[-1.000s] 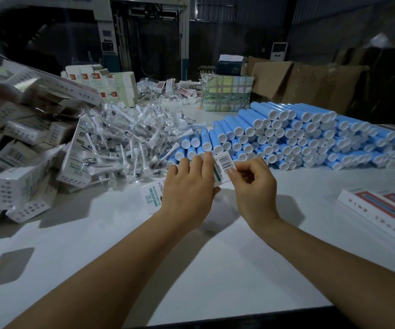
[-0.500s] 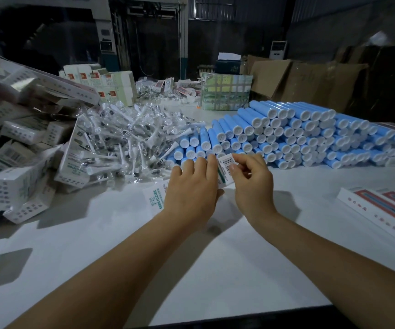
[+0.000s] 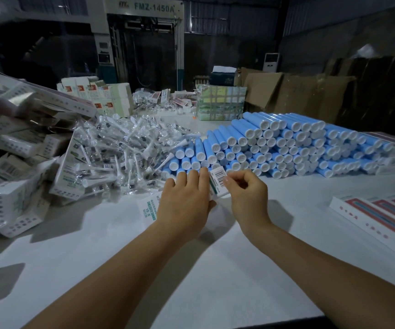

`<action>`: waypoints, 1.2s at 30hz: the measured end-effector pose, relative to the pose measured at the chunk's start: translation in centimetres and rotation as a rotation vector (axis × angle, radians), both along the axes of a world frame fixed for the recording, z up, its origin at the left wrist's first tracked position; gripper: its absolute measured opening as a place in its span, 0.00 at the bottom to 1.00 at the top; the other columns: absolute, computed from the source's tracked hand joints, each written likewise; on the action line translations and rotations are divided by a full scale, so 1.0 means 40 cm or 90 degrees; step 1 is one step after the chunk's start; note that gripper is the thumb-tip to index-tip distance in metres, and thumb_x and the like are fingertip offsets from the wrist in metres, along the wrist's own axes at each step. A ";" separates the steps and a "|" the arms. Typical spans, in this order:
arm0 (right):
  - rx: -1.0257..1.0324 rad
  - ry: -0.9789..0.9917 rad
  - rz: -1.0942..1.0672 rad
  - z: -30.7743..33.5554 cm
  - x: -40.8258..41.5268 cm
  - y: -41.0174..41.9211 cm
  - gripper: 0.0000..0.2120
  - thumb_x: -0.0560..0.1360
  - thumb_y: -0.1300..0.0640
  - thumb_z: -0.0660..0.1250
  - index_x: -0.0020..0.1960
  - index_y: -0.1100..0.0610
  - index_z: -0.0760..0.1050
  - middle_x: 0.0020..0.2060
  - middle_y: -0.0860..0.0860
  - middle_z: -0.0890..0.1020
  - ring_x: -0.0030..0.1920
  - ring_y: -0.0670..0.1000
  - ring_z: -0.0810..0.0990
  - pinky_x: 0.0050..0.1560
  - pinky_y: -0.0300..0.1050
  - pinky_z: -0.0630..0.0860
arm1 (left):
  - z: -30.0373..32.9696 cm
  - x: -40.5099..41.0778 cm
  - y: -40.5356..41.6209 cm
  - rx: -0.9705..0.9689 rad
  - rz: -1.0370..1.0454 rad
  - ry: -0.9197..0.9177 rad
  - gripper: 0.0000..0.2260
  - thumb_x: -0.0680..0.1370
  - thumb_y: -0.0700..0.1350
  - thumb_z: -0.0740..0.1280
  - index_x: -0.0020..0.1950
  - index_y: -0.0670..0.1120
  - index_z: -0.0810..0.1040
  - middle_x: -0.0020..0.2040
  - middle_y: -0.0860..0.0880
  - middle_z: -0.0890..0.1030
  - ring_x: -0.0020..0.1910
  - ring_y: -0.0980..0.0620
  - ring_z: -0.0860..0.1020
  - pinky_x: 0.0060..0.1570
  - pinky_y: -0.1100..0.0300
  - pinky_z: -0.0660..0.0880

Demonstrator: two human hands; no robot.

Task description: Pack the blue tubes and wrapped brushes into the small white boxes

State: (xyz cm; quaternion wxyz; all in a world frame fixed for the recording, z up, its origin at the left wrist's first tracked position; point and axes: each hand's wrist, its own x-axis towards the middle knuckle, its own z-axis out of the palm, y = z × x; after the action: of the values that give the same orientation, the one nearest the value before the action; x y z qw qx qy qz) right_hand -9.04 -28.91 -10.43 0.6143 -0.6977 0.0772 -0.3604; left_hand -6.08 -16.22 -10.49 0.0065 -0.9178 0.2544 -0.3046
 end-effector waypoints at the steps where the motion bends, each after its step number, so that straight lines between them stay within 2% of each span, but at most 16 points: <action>1: 0.002 0.000 -0.004 0.002 0.001 0.001 0.10 0.74 0.64 0.69 0.40 0.50 0.76 0.38 0.48 0.81 0.38 0.41 0.79 0.38 0.29 0.74 | 0.001 0.001 -0.002 -0.002 0.000 -0.001 0.32 0.79 0.60 0.57 0.75 0.42 0.53 0.63 0.47 0.70 0.58 0.46 0.69 0.53 0.53 0.65; 5: 0.015 0.004 -0.005 0.006 0.001 0.002 0.09 0.75 0.63 0.68 0.40 0.51 0.76 0.39 0.51 0.81 0.43 0.48 0.81 0.42 0.34 0.77 | 0.004 -0.002 -0.007 -0.006 -0.003 -0.003 0.32 0.78 0.60 0.57 0.75 0.42 0.53 0.62 0.47 0.70 0.57 0.46 0.69 0.53 0.53 0.64; 9: 0.027 0.006 0.010 0.006 -0.004 -0.002 0.08 0.75 0.63 0.68 0.42 0.52 0.76 0.40 0.50 0.82 0.43 0.47 0.81 0.40 0.32 0.77 | 0.003 -0.003 -0.006 -0.007 -0.010 -0.013 0.32 0.78 0.60 0.56 0.75 0.43 0.53 0.63 0.47 0.70 0.58 0.47 0.69 0.53 0.53 0.65; 12: 0.024 0.013 0.021 0.006 -0.006 0.001 0.08 0.76 0.62 0.66 0.41 0.51 0.76 0.42 0.51 0.82 0.45 0.48 0.81 0.42 0.37 0.78 | 0.000 0.002 -0.001 -0.019 -0.016 -0.018 0.33 0.78 0.61 0.57 0.75 0.44 0.52 0.64 0.48 0.69 0.60 0.47 0.68 0.55 0.54 0.65; 14: 0.024 0.011 0.038 0.008 -0.009 0.005 0.09 0.77 0.62 0.65 0.42 0.50 0.76 0.43 0.52 0.82 0.45 0.46 0.81 0.40 0.34 0.77 | -0.003 0.005 0.003 -0.034 -0.018 -0.018 0.33 0.78 0.61 0.57 0.76 0.44 0.51 0.65 0.49 0.69 0.61 0.48 0.68 0.56 0.54 0.65; 16: 0.023 -0.002 0.055 0.014 -0.013 0.009 0.09 0.78 0.61 0.63 0.44 0.49 0.76 0.45 0.52 0.81 0.41 0.40 0.79 0.38 0.31 0.74 | 0.005 0.007 0.009 -0.057 -0.018 -0.011 0.34 0.78 0.62 0.57 0.75 0.45 0.52 0.65 0.48 0.69 0.61 0.47 0.69 0.56 0.54 0.66; 18: 0.028 -0.030 0.075 0.020 -0.017 0.015 0.09 0.80 0.60 0.61 0.47 0.48 0.76 0.46 0.51 0.80 0.37 0.38 0.75 0.39 0.33 0.73 | 0.025 0.012 0.016 -0.118 -0.027 0.010 0.32 0.77 0.61 0.58 0.75 0.45 0.54 0.65 0.48 0.70 0.61 0.46 0.70 0.54 0.54 0.68; 20: 0.033 -0.060 0.098 0.023 -0.021 0.021 0.09 0.80 0.60 0.59 0.51 0.48 0.75 0.44 0.49 0.78 0.38 0.41 0.74 0.42 0.36 0.73 | 0.052 0.014 0.025 -0.260 -0.084 0.054 0.27 0.77 0.60 0.61 0.70 0.49 0.61 0.59 0.49 0.73 0.54 0.48 0.73 0.46 0.54 0.69; 23: -0.031 -0.066 0.133 0.019 -0.029 0.028 0.09 0.80 0.59 0.60 0.55 0.47 0.72 0.43 0.46 0.75 0.40 0.40 0.73 0.44 0.33 0.71 | 0.092 0.008 0.032 -0.630 -0.228 0.236 0.08 0.78 0.56 0.63 0.55 0.59 0.69 0.47 0.57 0.76 0.43 0.59 0.77 0.36 0.62 0.71; 26: -0.107 -0.036 0.167 0.010 -0.030 0.037 0.10 0.78 0.53 0.60 0.59 0.44 0.70 0.44 0.44 0.73 0.41 0.36 0.73 0.44 0.29 0.70 | 0.113 0.010 0.036 -1.100 -0.253 0.490 0.09 0.80 0.53 0.61 0.56 0.51 0.72 0.47 0.51 0.77 0.45 0.51 0.77 0.36 0.59 0.73; 28: -0.176 0.010 0.178 0.002 -0.024 0.044 0.13 0.80 0.54 0.60 0.64 0.43 0.69 0.49 0.44 0.72 0.46 0.33 0.72 0.46 0.25 0.69 | 0.113 0.014 0.039 -1.304 -0.251 0.601 0.10 0.81 0.55 0.59 0.52 0.50 0.73 0.46 0.47 0.75 0.44 0.49 0.76 0.37 0.56 0.77; 30: -0.240 0.064 0.196 -0.004 -0.016 0.051 0.17 0.81 0.52 0.59 0.69 0.44 0.68 0.51 0.45 0.70 0.48 0.30 0.71 0.43 0.22 0.69 | 0.105 0.015 0.036 -1.401 -0.216 0.644 0.13 0.80 0.57 0.58 0.51 0.49 0.73 0.42 0.46 0.73 0.43 0.49 0.75 0.42 0.54 0.75; 33: -0.253 0.127 0.236 -0.009 -0.010 0.063 0.20 0.79 0.47 0.60 0.71 0.43 0.66 0.53 0.45 0.70 0.51 0.38 0.72 0.37 0.24 0.70 | 0.095 0.008 0.024 -1.433 -0.191 0.650 0.15 0.80 0.58 0.59 0.54 0.47 0.73 0.41 0.46 0.74 0.46 0.48 0.76 0.45 0.53 0.74; 35: -0.276 0.134 0.234 -0.009 -0.009 0.067 0.26 0.75 0.39 0.60 0.72 0.42 0.66 0.54 0.45 0.72 0.52 0.42 0.72 0.45 0.29 0.72 | 0.089 0.011 0.018 -1.444 -0.195 0.670 0.17 0.80 0.58 0.59 0.61 0.48 0.70 0.46 0.44 0.76 0.52 0.47 0.77 0.45 0.50 0.75; 36: -0.302 0.131 0.228 -0.009 -0.011 0.067 0.30 0.72 0.36 0.60 0.72 0.42 0.65 0.54 0.45 0.72 0.53 0.44 0.73 0.50 0.35 0.73 | 0.090 0.011 0.018 -1.449 -0.207 0.679 0.17 0.80 0.58 0.59 0.61 0.48 0.68 0.49 0.43 0.77 0.52 0.46 0.78 0.46 0.48 0.75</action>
State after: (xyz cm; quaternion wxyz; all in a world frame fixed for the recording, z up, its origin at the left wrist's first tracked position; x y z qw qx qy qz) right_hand -9.48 -26.22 -10.81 0.4770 -0.8569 -0.0716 -0.1820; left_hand -5.65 -15.49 -6.88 -0.9241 -0.3711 -0.0703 0.0585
